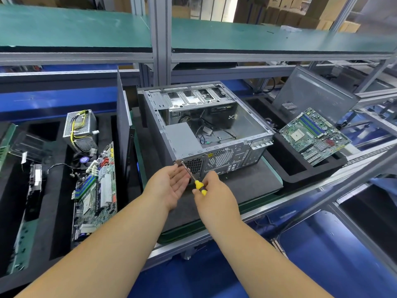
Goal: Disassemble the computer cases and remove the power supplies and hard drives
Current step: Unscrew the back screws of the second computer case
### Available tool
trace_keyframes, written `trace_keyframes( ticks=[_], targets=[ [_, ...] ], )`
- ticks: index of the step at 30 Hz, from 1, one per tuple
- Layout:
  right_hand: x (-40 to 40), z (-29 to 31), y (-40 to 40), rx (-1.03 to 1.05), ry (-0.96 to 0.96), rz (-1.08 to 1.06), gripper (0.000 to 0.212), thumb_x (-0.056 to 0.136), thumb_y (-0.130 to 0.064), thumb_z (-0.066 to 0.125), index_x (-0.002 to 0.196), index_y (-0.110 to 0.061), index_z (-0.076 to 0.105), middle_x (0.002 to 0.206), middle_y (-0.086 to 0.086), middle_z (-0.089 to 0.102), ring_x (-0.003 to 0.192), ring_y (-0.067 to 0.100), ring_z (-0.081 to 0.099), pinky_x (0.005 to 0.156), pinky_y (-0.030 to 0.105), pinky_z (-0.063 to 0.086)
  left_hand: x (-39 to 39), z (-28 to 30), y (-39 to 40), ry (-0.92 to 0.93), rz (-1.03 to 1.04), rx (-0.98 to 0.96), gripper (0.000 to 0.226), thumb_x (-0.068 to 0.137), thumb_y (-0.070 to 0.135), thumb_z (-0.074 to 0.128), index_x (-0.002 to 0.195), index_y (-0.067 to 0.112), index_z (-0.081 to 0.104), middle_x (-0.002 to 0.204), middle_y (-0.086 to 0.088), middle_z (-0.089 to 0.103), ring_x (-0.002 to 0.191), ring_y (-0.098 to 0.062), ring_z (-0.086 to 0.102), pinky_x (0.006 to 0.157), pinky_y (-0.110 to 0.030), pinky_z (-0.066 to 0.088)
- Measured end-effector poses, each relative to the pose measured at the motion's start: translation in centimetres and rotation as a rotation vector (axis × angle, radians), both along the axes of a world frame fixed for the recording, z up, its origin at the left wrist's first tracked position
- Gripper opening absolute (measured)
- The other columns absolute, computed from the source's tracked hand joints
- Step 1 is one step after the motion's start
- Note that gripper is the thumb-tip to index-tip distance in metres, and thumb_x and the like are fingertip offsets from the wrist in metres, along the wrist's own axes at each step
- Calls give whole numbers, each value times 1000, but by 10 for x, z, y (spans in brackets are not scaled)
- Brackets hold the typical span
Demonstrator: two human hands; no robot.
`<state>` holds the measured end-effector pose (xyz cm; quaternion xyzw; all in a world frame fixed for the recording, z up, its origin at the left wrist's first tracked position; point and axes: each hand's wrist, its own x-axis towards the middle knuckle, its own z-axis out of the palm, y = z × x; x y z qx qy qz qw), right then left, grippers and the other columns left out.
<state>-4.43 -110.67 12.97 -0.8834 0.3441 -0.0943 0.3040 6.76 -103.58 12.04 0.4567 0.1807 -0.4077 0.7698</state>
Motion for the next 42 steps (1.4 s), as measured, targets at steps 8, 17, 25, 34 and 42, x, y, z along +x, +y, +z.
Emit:
trace_keyframes(
  ticks=[8, 17, 25, 34, 42],
  targets=[
    [7, 0, -7, 669, 6, -103, 27, 103, -29, 43, 87, -15, 60, 81, 3, 68, 56, 9, 53, 54, 25, 40, 3, 6, -1, 48, 6, -19, 22, 99, 14, 49, 94, 1, 66, 80, -11, 76, 66, -18, 74, 53, -23, 57],
    [1, -6, -9, 484, -58, -94, 24, 89, -34, 68, 88, -21, 48, 79, 0, 64, 49, 10, 58, 63, 36, 55, 1, 9, -4, 1, -12, 34, 18, 97, 12, 52, 99, 3, 67, 79, -7, 76, 67, -13, 74, 56, -21, 57],
    [7, -6, -11, 540, 13, -96, 28, 101, -38, 44, 87, -19, 60, 86, 3, 65, 70, 18, 55, 77, 41, 52, 1, 11, -9, -26, 1, 70, 16, 96, 14, 57, 102, 4, 68, 75, -5, 76, 76, -15, 72, 62, -22, 55],
    [-2, -6, -15, 427, -36, -48, 28, 87, -44, 67, 87, -20, 52, 75, -1, 61, 66, 21, 58, 64, 37, 50, 1, 9, -12, -19, 25, 90, 17, 96, 13, 57, 105, 5, 69, 78, -5, 76, 71, -13, 73, 57, -21, 58],
    [-2, -1, -17, 255, -55, -1, 33, 88, -36, 69, 85, -30, 36, 80, -10, 57, 65, 6, 53, 53, 26, 38, 0, 8, -14, -66, 36, 114, 10, 94, 17, 64, 96, 9, 69, 75, -3, 76, 71, -12, 72, 64, -21, 56]
  ],
)
